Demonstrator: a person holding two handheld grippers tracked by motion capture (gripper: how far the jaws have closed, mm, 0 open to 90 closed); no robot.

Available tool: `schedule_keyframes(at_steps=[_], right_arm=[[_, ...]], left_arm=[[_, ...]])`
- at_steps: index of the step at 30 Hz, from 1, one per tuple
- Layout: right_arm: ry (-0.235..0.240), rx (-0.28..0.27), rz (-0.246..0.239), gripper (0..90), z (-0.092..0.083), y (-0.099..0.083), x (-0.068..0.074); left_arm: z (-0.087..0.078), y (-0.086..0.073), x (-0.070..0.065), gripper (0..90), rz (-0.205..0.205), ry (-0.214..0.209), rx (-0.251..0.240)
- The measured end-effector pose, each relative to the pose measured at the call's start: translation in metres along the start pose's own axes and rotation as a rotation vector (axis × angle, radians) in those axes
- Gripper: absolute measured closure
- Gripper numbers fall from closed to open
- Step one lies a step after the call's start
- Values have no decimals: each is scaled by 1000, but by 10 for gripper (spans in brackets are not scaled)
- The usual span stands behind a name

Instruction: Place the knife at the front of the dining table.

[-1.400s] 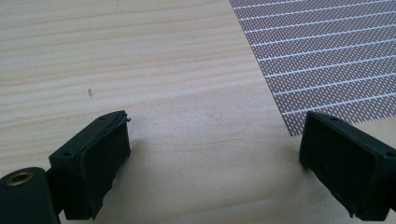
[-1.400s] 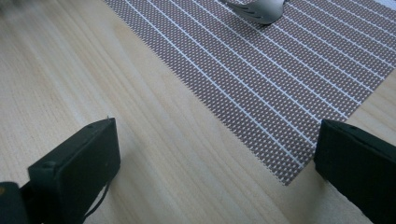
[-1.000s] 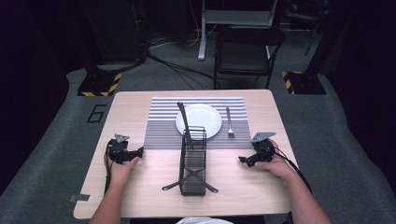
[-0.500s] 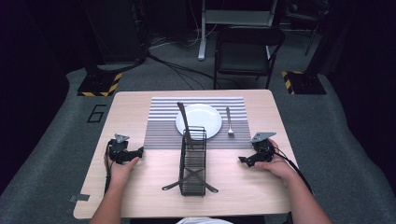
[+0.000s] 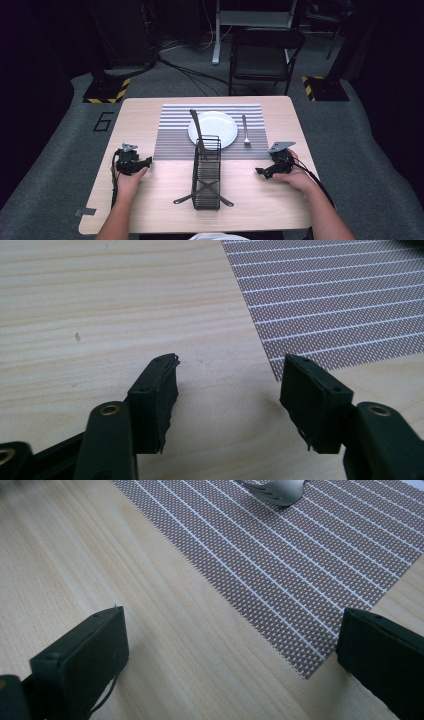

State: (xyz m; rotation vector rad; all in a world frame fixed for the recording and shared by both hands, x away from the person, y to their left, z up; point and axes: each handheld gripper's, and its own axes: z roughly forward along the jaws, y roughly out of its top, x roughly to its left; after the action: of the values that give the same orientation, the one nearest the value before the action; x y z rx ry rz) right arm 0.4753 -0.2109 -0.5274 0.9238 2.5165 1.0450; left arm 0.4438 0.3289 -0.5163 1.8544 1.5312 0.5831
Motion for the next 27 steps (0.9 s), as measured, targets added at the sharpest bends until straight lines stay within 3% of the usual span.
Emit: schedule_keyframes(at_steps=[3,7,12,16,27], right_arm=[[-1,-2,0,0,0,0,0],[0,0,0,0,0,0,0],[0,0,1,0,0,0,0],[0,1,-2,0,0,0,0],[1,3,-10,0,0,0,-1]], left_arm=[[-8,4,-4,459,0,-14,-17],[-14,7,-9,502,-3,-43,-5],[-21,12,-20,511,32,-74,-7],[-22,14,-30,511,18,-120,-21],[-39,29,-52,535,82,-163,-44]])
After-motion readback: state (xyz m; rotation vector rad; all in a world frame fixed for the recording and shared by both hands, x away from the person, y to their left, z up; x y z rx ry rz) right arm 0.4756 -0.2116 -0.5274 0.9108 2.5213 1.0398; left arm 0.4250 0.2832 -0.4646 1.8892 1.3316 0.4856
